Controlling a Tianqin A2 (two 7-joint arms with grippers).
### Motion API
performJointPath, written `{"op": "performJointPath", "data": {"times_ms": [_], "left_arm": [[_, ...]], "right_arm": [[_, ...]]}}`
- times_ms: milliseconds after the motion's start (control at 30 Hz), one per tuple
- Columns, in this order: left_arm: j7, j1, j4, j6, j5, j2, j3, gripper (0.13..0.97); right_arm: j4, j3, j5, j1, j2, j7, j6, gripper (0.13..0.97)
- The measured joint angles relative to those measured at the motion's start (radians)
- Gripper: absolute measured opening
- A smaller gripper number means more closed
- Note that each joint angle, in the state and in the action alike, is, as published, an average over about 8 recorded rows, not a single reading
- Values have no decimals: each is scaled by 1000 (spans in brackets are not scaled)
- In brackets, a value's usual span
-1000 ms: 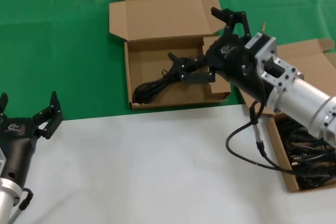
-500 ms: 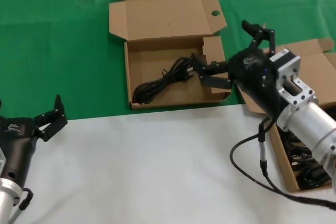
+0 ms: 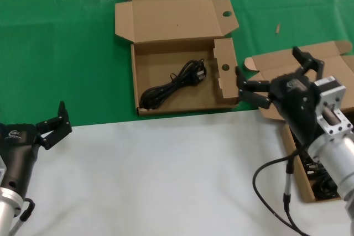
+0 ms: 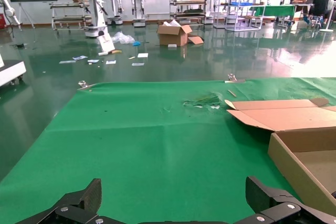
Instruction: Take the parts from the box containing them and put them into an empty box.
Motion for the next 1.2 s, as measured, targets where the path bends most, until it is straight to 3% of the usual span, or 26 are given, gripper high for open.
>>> {"op": "performJointPath", "data": {"times_ms": [433,1200], "left_arm": [[0,0,0,0,0,0,0,966],[0,0,0,0,0,0,0,966]], "right_arm": [[12,52,74,-106,-30,-45,118,966],[12,54,77,-110,-31,-46,123,966]]}}
